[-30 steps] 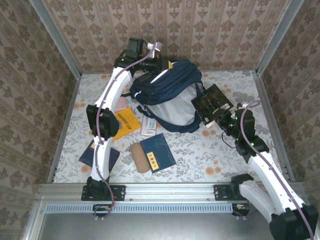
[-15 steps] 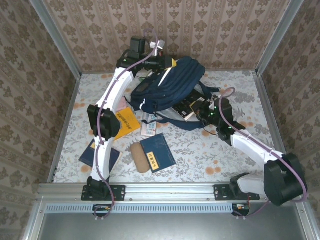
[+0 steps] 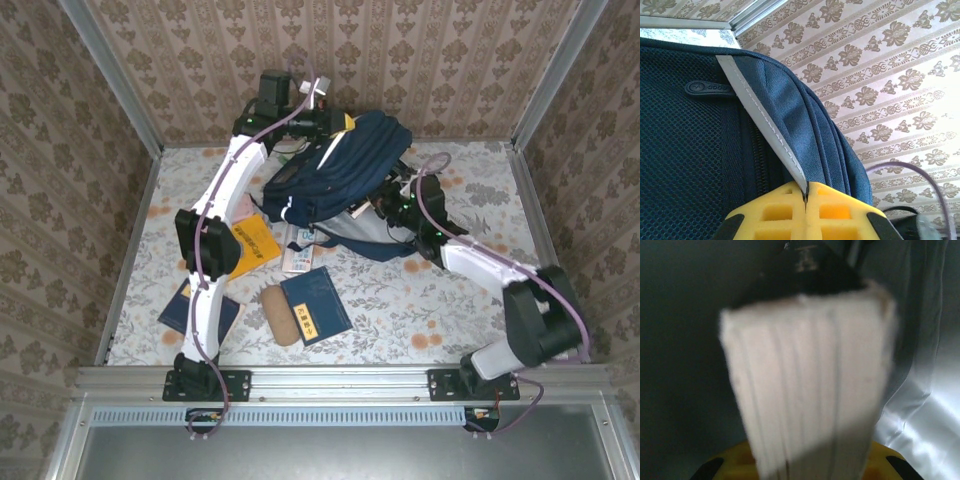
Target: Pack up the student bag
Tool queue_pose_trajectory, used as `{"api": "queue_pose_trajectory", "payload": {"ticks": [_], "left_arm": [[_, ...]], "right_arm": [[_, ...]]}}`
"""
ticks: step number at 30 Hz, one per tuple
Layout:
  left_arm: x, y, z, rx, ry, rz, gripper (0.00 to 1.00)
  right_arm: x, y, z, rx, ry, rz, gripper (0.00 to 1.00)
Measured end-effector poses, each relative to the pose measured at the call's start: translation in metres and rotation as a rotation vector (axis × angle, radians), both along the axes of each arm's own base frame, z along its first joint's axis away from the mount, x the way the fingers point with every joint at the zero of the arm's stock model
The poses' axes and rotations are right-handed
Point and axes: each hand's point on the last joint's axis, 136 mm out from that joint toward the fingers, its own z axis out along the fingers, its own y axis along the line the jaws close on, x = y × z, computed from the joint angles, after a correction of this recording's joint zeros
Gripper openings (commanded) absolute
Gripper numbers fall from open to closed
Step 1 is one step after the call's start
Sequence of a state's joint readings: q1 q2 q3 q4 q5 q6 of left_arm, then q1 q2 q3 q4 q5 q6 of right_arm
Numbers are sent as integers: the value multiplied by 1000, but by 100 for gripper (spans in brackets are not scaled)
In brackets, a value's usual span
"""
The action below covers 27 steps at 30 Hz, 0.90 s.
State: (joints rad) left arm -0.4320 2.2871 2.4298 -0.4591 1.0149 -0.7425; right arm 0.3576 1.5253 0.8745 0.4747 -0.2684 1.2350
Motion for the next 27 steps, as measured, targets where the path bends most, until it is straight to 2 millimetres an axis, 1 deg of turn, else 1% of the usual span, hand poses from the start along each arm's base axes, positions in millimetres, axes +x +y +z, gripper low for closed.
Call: {"api": "queue_pose_trajectory", "payload": {"ticks": [2, 4, 5, 7, 9, 12, 17, 22, 27], "left_arm": [[-2, -1, 1, -5, 5, -8, 0], [-4, -3, 1, -7, 7, -16, 0], [-5, -3, 1, -9, 6, -21, 0], [-8, -6, 2, -13, 5, -34, 0], [-11, -9, 2, -14, 5, -44, 0], [-17, -17, 0, -13, 9, -64, 0], [-34, -35, -2, -11, -1, -112, 0], [-51, -54, -7, -5, -18, -164, 0], [-55, -65, -16, 7, -40, -185, 0]], "right_arm": [[18, 4, -21, -10, 28, -9, 0], [40, 11, -47, -7, 59, -16, 0], [50, 15, -57, 2, 69, -18, 0], [72, 24, -75, 24, 76, -24, 0], [87, 29, -87, 32, 78, -38, 0], [95, 28, -94, 23, 68, -80, 0], [103, 13, -93, -31, 30, -187, 0], [112, -22, -98, -79, 20, -310, 0], [119, -58, -100, -119, 19, -400, 0]]}}
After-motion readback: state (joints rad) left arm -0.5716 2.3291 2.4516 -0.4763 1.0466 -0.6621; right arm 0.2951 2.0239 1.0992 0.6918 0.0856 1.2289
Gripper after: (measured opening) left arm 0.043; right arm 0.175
